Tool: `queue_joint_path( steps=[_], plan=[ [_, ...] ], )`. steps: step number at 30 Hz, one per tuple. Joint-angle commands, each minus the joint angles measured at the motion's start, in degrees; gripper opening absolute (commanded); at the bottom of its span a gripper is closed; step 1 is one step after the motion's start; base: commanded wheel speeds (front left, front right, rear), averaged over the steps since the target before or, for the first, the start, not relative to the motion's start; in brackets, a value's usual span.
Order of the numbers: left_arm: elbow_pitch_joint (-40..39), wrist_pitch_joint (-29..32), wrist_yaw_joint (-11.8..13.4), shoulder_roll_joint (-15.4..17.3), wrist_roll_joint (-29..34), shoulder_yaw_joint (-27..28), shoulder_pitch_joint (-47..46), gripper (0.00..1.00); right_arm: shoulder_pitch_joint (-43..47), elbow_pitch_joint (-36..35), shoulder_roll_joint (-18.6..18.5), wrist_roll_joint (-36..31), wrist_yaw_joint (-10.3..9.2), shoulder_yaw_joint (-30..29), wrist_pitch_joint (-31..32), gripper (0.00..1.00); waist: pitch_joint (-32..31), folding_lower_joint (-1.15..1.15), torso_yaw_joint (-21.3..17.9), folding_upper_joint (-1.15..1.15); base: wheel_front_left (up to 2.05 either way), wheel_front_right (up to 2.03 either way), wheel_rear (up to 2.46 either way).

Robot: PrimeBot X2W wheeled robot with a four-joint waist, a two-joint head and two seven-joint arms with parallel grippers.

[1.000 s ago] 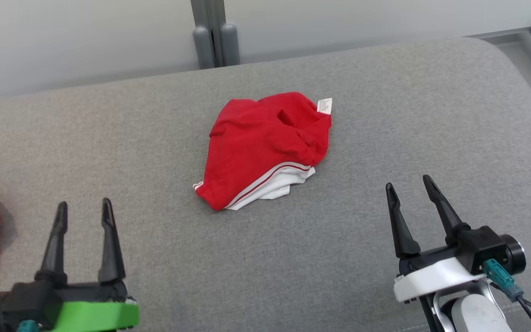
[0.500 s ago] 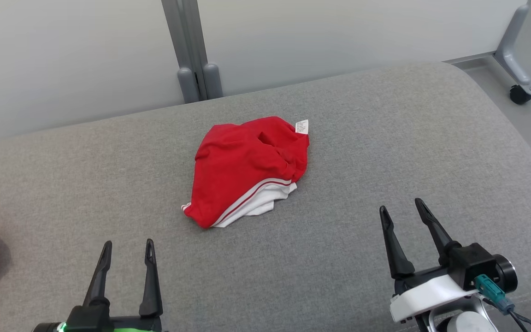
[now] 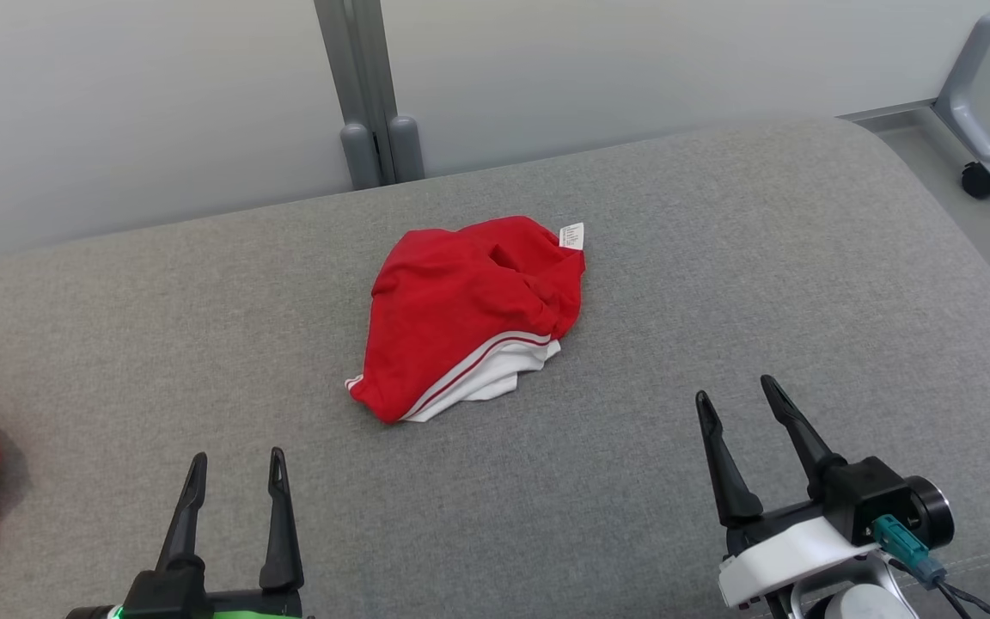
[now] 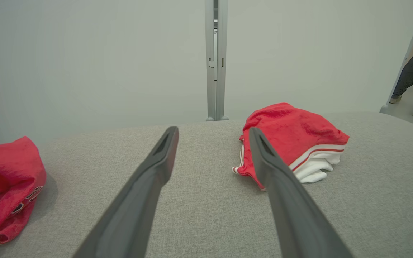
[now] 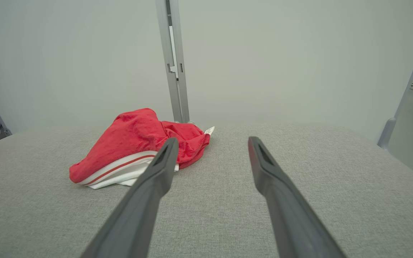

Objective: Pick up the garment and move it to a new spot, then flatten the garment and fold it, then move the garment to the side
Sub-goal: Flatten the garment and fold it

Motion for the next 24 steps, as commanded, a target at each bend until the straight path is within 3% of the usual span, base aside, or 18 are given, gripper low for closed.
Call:
queue_joint_path(
  steps=[1,17,24],
  plan=[
    [0.0,0.0,0.2,0.2,-0.1,0.0,0.1,1.0,0.1,0.0,-0.1,0.0,-0.08,0.0,-0.2,1.0,0.0,0.0,-0.1,0.0,0.0,0.0,0.0],
    [0.4,0.0,-0.9,0.2,1.4,-2.1,-1.7,1.0,0.1,-0.7,-0.1,0.3,-0.08,-0.9,-0.2,1.0,1.1,0.0,1.3,0.0,0.0,0.0,0.0],
    [6.6,0.0,-7.3,0.3,4.4,-8.5,-8.3,1.0,-2.0,-1.9,-0.1,-0.2,-0.08,-1.0,-0.2,1.0,4.9,0.0,2.1,0.0,0.0,0.0,0.0]
  ],
)
